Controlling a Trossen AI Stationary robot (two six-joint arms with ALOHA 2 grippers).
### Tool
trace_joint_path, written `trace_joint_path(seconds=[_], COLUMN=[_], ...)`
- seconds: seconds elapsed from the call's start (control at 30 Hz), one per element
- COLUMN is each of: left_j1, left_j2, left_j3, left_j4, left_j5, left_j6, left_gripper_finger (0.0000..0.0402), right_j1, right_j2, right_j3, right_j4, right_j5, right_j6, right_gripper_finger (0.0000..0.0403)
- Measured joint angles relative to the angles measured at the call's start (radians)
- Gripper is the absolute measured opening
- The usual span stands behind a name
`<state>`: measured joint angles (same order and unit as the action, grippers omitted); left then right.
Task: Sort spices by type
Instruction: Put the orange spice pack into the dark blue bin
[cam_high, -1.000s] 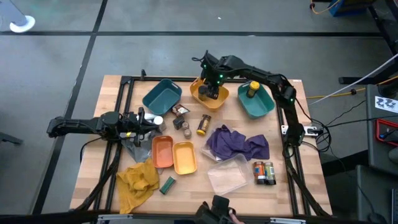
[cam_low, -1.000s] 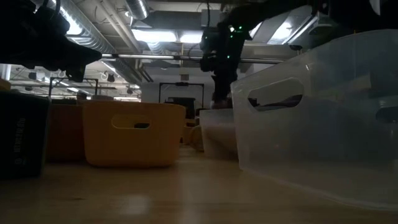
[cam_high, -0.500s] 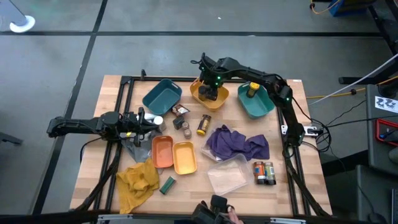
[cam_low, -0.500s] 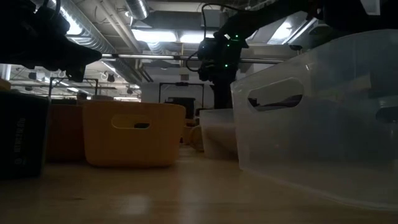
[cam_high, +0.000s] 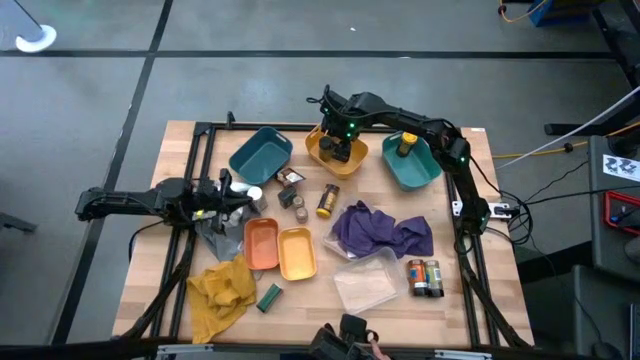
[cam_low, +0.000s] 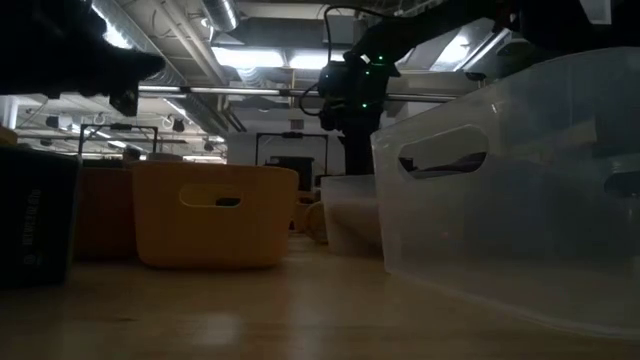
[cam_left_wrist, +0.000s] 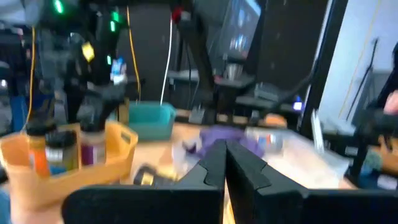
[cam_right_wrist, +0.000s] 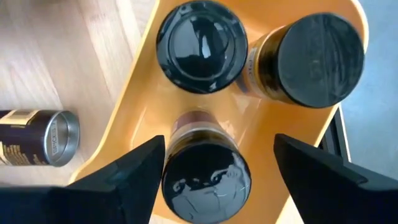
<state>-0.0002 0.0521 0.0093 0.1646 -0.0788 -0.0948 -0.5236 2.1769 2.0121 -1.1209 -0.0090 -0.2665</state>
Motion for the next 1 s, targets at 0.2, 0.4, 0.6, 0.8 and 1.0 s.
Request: trace_joint_path(seconds=[0.2,0.4,0.6,0.8,1.0], left_j1=[0.000,0.000,0.000,0.000,0.000], left_j2=[0.000,0.000,0.019,0.095,0.289], left_j3=[0.000,0.000,0.000,0.049,0.178], left_j4=[0.054,0.070,0.176,0.247,0.240], left_j5=[0.000,-0.040,-0.128,-0.214,-0.266], left_j6=[0.060,0.092,0.101,0.117,0.122], left_gripper_finger=[0.0000,0.0006,0.0076,0.0147,0.0163], right_j1=[0.000,0.000,0.000,0.000,0.010], right_j2=[-0.015,-0.073,-0.160,-0.258,-0.345], right_j3=[0.000,0.000,0.001,0.001,0.001], right_j4=[-0.044,-0.069,-0.067,-0.066,-0.063], right_j5=[0.000,-0.001,0.000,-0.001,-0.011], right_j6=[0.000,0.000,0.000,0.004,0.013], right_gripper_finger=[0.0300,0.0301,0.0301,0.0301,0.0301])
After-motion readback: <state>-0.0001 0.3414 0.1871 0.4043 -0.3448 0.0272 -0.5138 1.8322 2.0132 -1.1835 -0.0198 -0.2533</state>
